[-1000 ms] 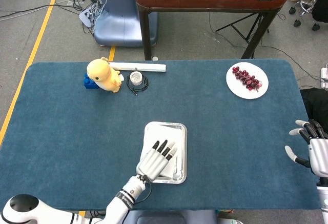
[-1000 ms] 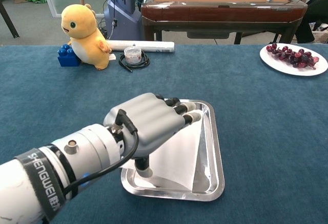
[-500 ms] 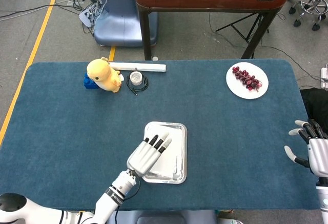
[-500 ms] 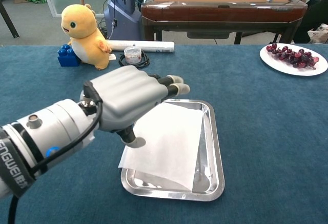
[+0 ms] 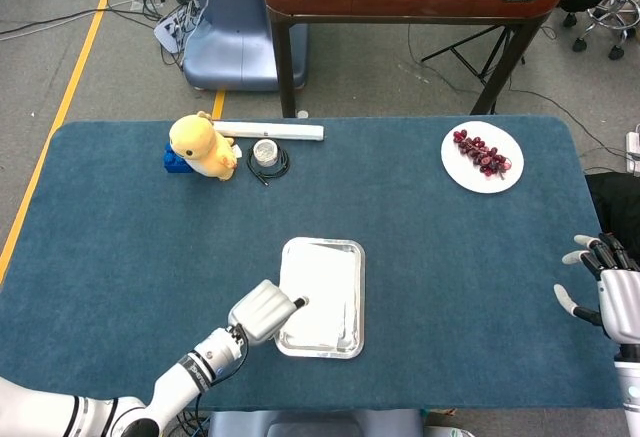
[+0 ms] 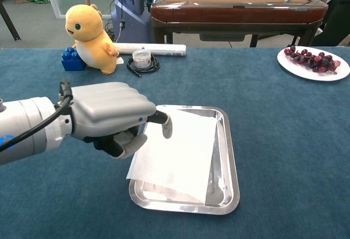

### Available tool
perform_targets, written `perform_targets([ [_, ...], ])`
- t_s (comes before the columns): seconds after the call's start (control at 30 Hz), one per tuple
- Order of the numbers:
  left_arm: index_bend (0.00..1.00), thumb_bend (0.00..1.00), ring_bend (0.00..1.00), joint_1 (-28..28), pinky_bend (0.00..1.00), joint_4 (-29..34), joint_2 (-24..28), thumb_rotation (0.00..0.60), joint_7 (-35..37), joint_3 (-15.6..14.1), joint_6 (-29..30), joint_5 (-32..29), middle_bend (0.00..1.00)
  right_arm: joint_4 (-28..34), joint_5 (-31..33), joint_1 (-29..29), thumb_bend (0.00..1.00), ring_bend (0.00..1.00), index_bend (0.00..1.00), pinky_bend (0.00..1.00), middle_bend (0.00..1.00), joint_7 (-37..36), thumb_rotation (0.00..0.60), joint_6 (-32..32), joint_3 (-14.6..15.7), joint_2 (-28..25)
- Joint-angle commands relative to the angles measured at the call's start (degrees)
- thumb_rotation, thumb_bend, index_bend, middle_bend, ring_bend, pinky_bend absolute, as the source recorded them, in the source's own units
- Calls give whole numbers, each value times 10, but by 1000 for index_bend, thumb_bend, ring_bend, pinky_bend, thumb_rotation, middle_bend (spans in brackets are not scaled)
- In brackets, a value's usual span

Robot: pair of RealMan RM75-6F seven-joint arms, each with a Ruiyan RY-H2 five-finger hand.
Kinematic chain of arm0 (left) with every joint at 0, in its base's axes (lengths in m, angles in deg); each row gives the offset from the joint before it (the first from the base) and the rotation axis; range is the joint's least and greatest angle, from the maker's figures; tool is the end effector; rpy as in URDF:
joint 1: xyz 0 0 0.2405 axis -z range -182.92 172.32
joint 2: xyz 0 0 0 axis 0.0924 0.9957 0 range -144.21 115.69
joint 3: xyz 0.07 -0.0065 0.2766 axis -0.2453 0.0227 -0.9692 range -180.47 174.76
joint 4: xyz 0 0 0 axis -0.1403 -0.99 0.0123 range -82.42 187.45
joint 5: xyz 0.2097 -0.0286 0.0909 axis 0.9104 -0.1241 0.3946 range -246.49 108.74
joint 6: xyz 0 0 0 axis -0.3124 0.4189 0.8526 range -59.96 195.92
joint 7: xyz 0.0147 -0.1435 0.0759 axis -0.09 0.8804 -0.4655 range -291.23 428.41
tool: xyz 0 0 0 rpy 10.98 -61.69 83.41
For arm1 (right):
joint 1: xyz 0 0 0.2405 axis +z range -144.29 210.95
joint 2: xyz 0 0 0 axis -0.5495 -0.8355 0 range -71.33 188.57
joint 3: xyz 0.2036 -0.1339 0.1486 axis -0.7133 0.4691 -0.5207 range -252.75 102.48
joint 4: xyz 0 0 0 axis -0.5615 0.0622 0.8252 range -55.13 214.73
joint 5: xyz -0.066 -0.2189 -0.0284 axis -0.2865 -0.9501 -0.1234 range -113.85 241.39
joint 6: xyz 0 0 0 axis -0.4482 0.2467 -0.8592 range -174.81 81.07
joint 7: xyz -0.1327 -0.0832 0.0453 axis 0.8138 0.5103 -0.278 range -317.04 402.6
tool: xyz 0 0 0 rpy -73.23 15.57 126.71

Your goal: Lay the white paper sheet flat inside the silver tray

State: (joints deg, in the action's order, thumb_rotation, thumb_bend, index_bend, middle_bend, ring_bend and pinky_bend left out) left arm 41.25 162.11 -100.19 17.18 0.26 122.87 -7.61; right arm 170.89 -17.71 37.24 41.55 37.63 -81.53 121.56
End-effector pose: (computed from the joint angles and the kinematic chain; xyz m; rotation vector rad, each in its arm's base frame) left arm -0.0806 0.2807 -0.0618 -2.3030 -0.5710 -0.7993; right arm -0.3611 -0.2121 0.1770 1.2797 -0.8908 0.8816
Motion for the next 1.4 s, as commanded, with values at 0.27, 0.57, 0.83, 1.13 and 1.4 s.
perform_targets([
  [0.27, 219, 715, 999, 26, 1000, 17, 10, 600, -32, -26, 3, -65, 1000, -2, 4, 0, 266, 120, 408, 322, 245, -3, 600, -2, -2, 0],
  [0.57, 203, 715, 999, 32, 1000, 10, 4, 600, -14, -41, 9, -70, 1000, -4, 7, 2, 265, 120, 408, 322, 245, -1, 600, -6, -2, 2],
  [0.83, 208, 715, 1000, 37, 1000, -7, -5, 600, -5, -57, 6, -73, 1000, -6, 10, 2, 265, 120, 408, 322, 245, -4, 600, -7, -3, 1],
  [1.13, 209, 716, 1000, 42, 1000, -19, -16, 600, -3, -71, 6, -75, 1000, -7, 11, 2, 265, 120, 408, 322, 245, -7, 600, -7, -4, 1],
  [1.4, 210, 716, 1000, 46, 1000, -24, -19, 600, -6, -78, 11, -79, 1000, -7, 11, 2, 266, 120, 408, 322, 245, -6, 600, -6, -5, 0],
])
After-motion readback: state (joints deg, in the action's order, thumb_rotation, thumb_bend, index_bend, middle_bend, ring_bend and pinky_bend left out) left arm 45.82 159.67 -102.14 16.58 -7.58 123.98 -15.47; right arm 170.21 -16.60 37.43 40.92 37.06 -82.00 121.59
